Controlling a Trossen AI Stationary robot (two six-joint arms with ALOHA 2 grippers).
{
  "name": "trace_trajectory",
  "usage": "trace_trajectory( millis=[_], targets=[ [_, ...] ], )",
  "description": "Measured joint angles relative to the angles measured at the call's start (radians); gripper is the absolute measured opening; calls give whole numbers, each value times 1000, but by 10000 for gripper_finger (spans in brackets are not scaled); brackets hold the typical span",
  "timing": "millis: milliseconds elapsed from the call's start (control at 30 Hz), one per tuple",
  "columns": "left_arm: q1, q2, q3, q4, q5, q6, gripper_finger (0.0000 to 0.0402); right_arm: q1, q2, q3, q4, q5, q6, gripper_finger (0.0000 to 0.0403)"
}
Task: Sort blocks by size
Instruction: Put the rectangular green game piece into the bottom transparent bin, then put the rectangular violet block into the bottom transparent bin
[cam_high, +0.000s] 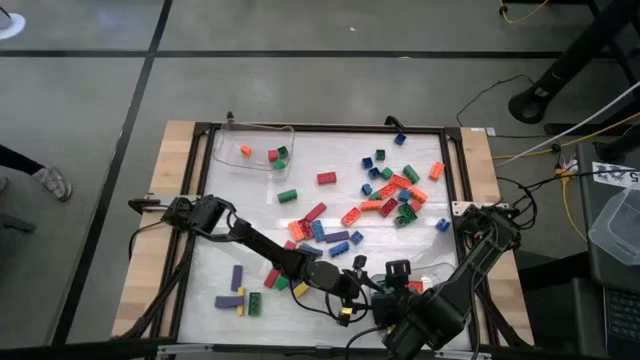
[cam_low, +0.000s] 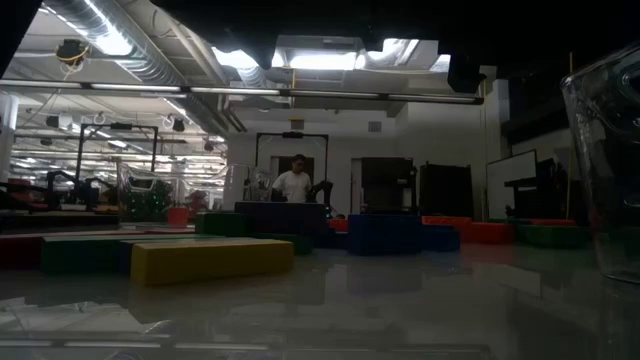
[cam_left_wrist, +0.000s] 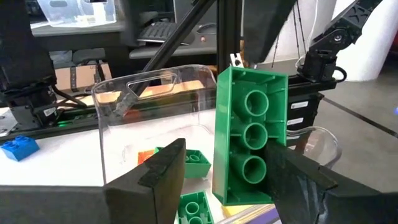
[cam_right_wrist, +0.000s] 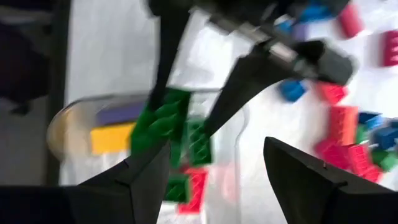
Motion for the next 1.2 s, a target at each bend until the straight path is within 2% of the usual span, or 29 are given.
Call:
trace_trajectory(
  millis=[67, 300, 600, 967, 1067, 1200],
  targets=[
    [0, 0, 0, 1, 0, -1, 196, 0, 0, 0, 2, 39, 0, 254],
    [-1, 0, 0, 9, 0, 33, 196, 1, 0, -1, 30, 37, 1, 254],
    [-7, 0, 0, 137, -1, 49, 196, 1, 0, -1, 29, -15, 11, 254],
    [-10, 0, 0, 137, -1, 58, 196, 1, 1, -2, 0, -60, 59, 254],
    [-9, -24, 0, 112, -7, 89, 196, 1, 1, -2, -1, -60, 57, 254],
    [-9, -121, 0, -90, -11, 124, 196, 1, 1, -2, 2, -60, 56, 254]
  ],
)
